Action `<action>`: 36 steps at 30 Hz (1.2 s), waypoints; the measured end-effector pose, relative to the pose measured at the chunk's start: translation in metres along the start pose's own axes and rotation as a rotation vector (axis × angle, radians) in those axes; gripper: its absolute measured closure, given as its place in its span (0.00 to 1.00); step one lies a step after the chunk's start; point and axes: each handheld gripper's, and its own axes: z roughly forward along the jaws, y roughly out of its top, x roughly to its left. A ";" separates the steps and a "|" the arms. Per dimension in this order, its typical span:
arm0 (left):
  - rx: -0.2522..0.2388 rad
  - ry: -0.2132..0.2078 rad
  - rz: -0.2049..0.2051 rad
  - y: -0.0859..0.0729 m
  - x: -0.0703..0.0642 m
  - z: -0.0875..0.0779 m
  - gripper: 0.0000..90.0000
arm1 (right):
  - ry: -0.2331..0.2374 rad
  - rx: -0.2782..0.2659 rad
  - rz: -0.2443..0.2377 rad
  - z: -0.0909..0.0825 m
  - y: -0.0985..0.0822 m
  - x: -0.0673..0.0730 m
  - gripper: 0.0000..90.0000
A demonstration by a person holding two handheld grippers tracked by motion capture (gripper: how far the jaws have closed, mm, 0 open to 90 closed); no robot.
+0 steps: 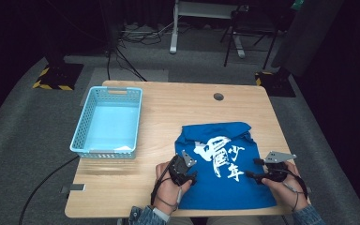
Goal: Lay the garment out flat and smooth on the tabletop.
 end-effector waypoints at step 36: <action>-0.039 -0.041 0.034 -0.011 -0.008 -0.005 0.44 | 0.053 0.016 -0.050 -0.004 -0.004 0.009 0.26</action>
